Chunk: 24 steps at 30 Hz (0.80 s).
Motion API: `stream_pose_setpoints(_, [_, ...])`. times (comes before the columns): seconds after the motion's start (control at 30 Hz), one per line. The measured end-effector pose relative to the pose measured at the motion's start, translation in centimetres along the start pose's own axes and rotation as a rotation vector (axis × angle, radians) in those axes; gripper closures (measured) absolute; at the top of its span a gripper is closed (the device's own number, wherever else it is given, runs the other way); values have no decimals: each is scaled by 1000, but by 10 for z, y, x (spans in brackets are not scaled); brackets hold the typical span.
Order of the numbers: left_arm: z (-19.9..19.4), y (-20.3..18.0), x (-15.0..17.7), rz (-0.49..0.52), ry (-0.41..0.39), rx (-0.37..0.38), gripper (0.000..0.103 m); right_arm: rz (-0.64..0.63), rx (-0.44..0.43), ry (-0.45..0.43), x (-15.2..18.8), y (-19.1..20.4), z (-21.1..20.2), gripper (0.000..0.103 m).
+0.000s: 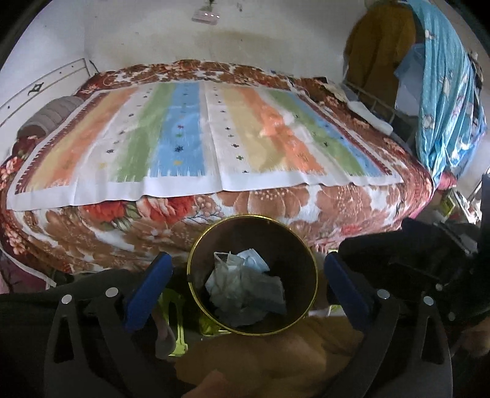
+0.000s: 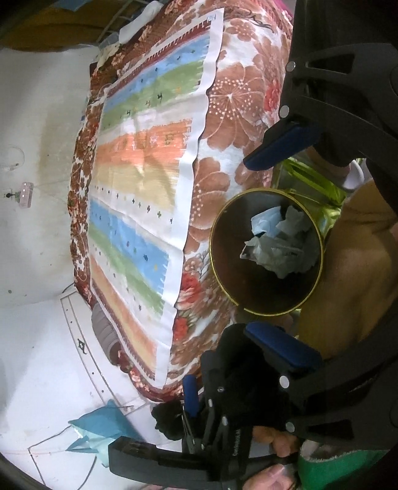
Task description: Collect trash
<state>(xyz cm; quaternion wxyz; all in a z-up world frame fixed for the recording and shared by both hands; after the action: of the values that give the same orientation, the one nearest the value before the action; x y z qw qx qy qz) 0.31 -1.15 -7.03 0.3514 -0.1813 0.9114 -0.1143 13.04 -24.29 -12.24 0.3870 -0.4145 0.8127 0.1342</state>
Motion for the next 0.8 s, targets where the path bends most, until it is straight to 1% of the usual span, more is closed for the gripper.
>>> stream_pose_setpoints(0.2, [0, -2, 0, 11, -10, -8, 6, -12, -10, -20, -1, 5, -2, 9])
stream_pose_setpoints(0.37, [2, -3, 2, 3, 14, 5, 6, -7, -17, -34, -2, 5, -3, 9])
stream_pose_setpoints(0.57, [5, -2, 4, 1, 31, 4, 6, 2, -37, -34, -3, 5, -2, 9])
stream_pose_setpoints(0.8, [6, -1, 4, -3, 36, 5, 6, 16, -37, -50, -4, 4, -4, 9])
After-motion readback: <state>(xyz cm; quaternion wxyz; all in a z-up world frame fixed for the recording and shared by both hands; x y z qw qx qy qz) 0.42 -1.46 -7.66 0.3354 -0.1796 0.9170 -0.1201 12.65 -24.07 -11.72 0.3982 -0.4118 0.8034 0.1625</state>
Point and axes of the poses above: each gripper's, at about its wrist camera, not at the fingertips, and z roughly the way its jaws point, y to its left, x to its underside, the point moved 6 cm from there along z, roughly the way its jaws point, and after that the axes turned 13 degrees about -z, right-handed, at the moved point
